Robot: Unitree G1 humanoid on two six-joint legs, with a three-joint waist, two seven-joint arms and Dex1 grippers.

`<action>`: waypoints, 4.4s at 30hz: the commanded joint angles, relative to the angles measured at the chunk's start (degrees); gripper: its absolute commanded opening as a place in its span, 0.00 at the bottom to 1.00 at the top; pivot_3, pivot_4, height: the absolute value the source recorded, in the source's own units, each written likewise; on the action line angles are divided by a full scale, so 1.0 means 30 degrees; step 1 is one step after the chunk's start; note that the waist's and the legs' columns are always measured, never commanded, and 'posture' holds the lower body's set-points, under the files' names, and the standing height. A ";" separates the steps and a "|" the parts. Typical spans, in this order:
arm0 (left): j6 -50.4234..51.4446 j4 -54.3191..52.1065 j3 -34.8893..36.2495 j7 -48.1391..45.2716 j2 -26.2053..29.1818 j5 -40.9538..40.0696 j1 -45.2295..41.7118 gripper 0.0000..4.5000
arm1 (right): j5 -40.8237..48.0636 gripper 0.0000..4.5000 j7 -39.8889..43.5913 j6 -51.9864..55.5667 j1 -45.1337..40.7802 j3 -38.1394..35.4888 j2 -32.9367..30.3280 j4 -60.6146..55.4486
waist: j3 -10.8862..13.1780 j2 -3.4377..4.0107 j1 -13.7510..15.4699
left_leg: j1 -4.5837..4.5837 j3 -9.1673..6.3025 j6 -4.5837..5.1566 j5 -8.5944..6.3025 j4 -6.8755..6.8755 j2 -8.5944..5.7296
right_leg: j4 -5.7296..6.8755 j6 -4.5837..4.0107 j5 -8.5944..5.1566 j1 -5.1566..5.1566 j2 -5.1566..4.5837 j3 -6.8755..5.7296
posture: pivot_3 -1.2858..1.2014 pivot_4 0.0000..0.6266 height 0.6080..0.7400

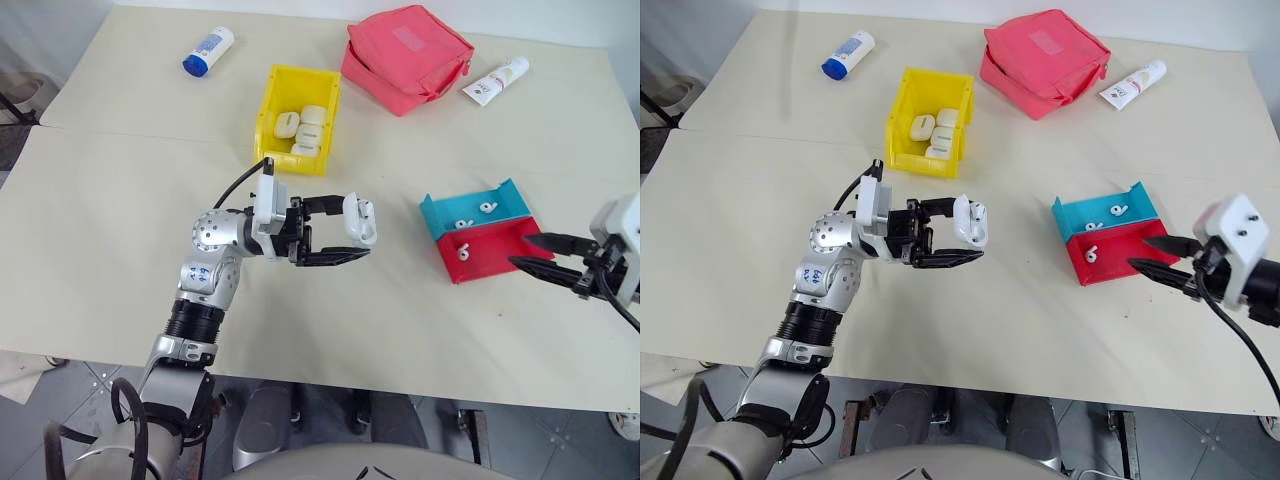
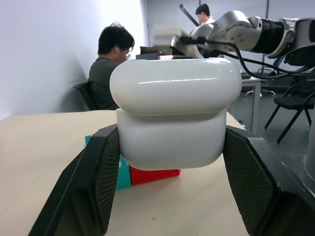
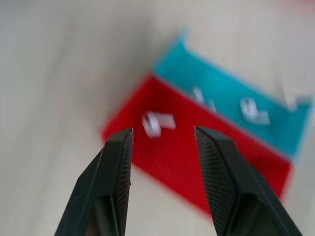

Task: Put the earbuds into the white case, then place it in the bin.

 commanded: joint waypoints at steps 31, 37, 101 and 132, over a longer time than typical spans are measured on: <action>-0.1428 -0.3250 -0.0684 0.2602 -0.1254 0.0671 0.2440 0.62 | -0.9527 0.45 0.3526 -0.3348 -1.9907 1.4875 0.0261 1.2510 | -0.0005 0.0034 -0.0260 | -0.0022 0.0017 -0.0015 0.0009 -0.0025 0.0010 | -0.0054 0.0006 0.0003 -0.0026 0.0006 -0.0010 | 0.52 0.24 1.00; -0.1388 -0.3988 -0.1083 0.2984 -0.1277 0.0776 0.3015 0.62 | -1.2650 0.45 0.4041 -0.6637 -2.3250 1.6980 0.2245 1.7833 | -0.0003 0.0039 -0.0247 | -0.0021 0.0021 -0.0015 0.0017 -0.0032 0.0007 | -0.0042 0.0006 0.0003 -0.0032 0.0006 -0.0017 | 0.52 0.24 1.00; -0.0376 -0.5662 -0.1495 0.3874 -0.0387 0.0673 0.3669 0.62 | -1.7143 0.45 0.5295 -0.7120 -2.5764 1.6765 0.5866 2.4402 | 0.0031 0.0119 -0.0664 | -0.0020 0.0001 -0.0034 0.0028 -0.0058 0.0016 | -0.0014 0.0005 0.0002 -0.0044 0.0009 0.0014 | 0.52 0.24 1.00; -0.0363 -0.5769 -0.1429 0.4082 -0.0183 0.0711 0.3689 0.62 | -1.8465 0.17 0.4812 -0.6251 -2.5772 1.7561 0.5870 2.4655 | 0.0029 0.0123 -0.0673 | -0.0014 -0.0003 -0.0034 0.0028 -0.0058 0.0009 | -0.0001 0.0005 0.0002 -0.0042 0.0008 0.0013 | 0.52 0.24 1.00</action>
